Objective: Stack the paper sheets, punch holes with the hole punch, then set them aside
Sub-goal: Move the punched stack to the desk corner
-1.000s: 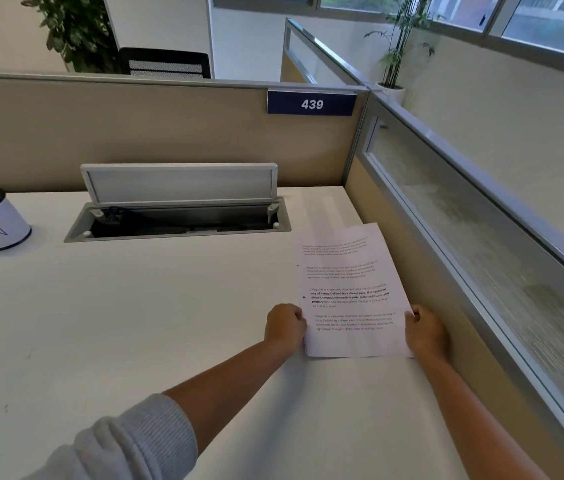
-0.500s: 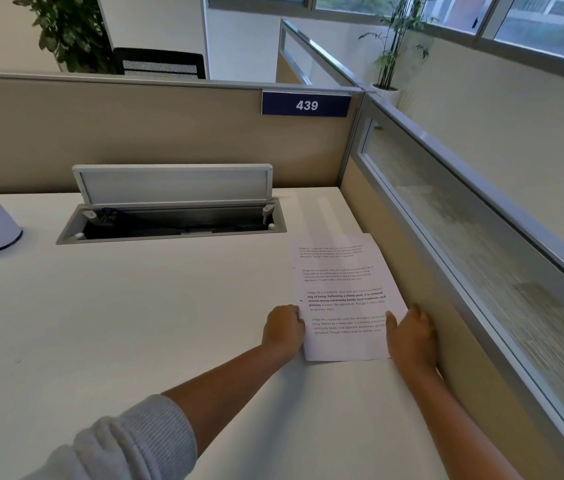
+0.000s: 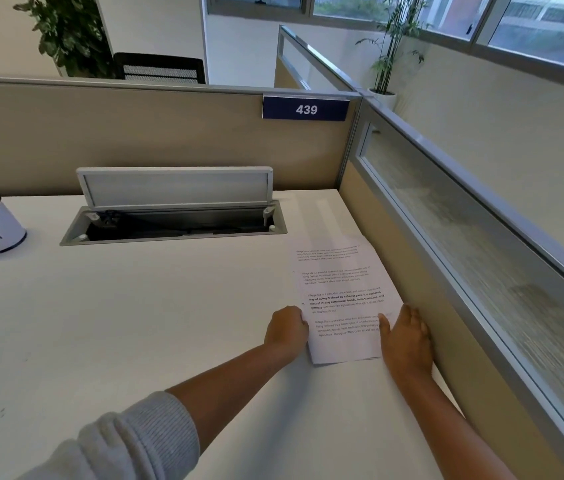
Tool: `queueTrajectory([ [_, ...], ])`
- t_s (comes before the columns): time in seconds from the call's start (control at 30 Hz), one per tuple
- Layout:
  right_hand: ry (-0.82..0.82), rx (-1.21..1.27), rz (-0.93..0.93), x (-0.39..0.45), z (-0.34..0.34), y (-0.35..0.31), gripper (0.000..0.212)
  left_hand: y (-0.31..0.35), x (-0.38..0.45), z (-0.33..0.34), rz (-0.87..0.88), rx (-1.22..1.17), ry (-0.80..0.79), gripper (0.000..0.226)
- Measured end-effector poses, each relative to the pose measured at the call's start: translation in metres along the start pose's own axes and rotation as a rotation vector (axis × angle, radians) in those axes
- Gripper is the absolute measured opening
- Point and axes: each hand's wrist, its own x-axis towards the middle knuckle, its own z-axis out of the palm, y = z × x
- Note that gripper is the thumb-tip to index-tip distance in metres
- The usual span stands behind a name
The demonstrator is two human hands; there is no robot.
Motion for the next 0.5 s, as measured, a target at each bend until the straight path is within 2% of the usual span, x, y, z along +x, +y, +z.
queueTrajectory([
  [0.07, -0.017, -0.010, -0.031, -0.003, 0.000, -0.001, 0.066, 0.002, -0.006, -0.005, 0.045, 0.018, 0.042, 0.020],
  [0.2, 0.014, -0.110, -0.115, -0.009, 0.001, 0.000, 0.071, -0.009, -0.018, -0.017, 0.153, 0.035, 0.092, 0.048],
  [0.3, 0.070, -0.132, -0.167, -0.014, -0.003, -0.007, 0.081, -0.028, -0.022, -0.027, 0.274, 0.195, 0.169, 0.060],
  [0.37, 0.067, -0.122, -0.192, -0.016, -0.004, -0.014, 0.087, -0.039, -0.025, -0.040, 0.353, 0.327, 0.303, 0.061],
  [0.5, 0.102, -0.125, -0.218, -0.025, -0.013, -0.037, 0.086, -0.058, -0.032, -0.072, 0.387, 0.494, 0.448, 0.063],
])
